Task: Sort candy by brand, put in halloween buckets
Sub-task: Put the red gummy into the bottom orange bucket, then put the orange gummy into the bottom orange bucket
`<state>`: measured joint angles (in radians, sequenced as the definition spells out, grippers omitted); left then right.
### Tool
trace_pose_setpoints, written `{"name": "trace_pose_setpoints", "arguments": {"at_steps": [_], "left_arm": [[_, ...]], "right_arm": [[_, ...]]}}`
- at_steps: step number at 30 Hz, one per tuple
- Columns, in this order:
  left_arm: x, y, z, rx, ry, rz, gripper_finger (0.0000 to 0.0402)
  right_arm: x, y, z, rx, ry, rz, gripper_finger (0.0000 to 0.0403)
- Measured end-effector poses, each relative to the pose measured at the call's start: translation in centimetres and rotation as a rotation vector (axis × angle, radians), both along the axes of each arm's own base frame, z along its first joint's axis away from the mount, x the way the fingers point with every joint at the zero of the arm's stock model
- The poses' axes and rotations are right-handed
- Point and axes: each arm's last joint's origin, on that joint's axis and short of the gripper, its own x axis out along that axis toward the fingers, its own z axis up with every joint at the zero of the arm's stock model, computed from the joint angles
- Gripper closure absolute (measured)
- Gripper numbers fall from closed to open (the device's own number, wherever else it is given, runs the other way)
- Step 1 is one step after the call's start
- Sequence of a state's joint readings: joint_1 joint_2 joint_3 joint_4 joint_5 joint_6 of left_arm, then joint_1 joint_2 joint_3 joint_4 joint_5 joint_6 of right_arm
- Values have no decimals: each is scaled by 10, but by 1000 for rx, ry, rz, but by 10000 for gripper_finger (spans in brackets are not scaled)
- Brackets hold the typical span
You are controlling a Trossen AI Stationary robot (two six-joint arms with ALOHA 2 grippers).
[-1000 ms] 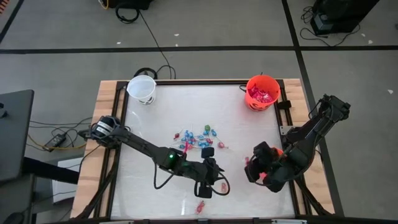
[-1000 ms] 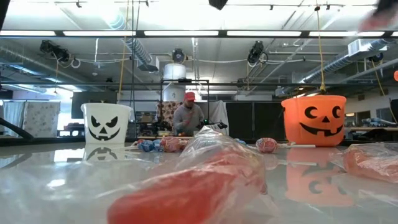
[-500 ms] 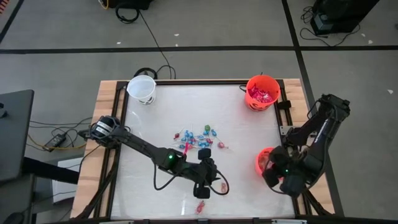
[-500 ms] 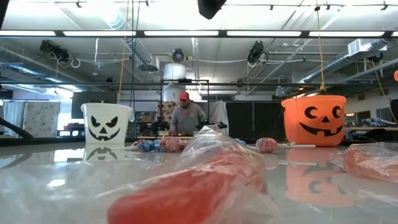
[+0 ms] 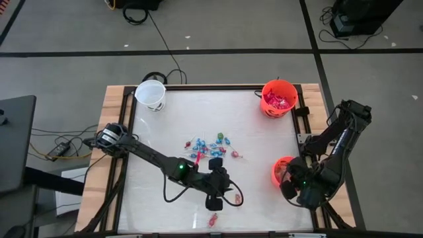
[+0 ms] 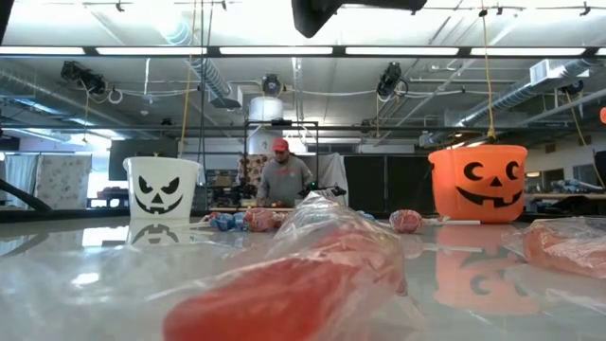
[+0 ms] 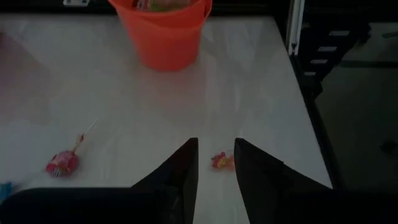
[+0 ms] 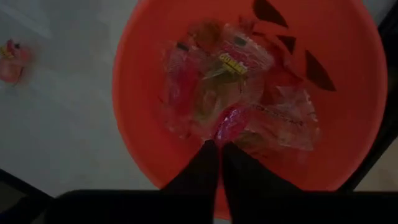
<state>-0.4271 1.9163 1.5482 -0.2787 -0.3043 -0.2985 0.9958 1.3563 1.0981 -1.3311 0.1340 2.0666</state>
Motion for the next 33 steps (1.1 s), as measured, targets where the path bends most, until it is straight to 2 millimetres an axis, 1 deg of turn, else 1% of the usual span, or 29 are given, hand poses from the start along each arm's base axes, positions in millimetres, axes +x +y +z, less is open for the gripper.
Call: {"name": "trace_pose_setpoints", "arguments": {"at_steps": [3, 6, 9, 12, 14, 17, 21, 24, 27, 30, 33], "left_arm": [[-2, 1, -3, 10, 34, 4, 294], [-2, 0, -4, -20, 42, 6, 294], [1, -2, 0, -68, -8, 18, 292], [1, 1, 6, -86, -28, 25, 291], [-1, 9, 15, -92, -37, 36, 290], [-8, 24, 36, -86, -70, 55, 290], [-23, 42, 65, -50, -101, 66, 291], [-35, 56, 80, -22, -97, 80, 291], [-42, 64, 84, -9, -68, 98, 291], [-46, 66, 83, 7, -35, 131, 290], [-49, 66, 81, 4, -2, 153, 285]], "right_arm": [[0, 0, 3, 3, -6, -2, 316], [3, 1, 16, -8, -72, -2, 264], [7, -1, 33, -53, -180, -11, 219], [15, -3, 48, -94, -314, -6, 191], [22, -3, 54, -101, -393, 4, 185], [34, -2, 56, -105, -467, 37, 184], [52, -2, 53, -130, -502, 84, 186], [67, -3, 51, -139, -518, 125, 186], [84, -2, 47, -134, -526, 187, 186], [100, 3, 41, -130, -537, 285, 186], [116, 12, 33, -128, -562, 390, 186]]}}
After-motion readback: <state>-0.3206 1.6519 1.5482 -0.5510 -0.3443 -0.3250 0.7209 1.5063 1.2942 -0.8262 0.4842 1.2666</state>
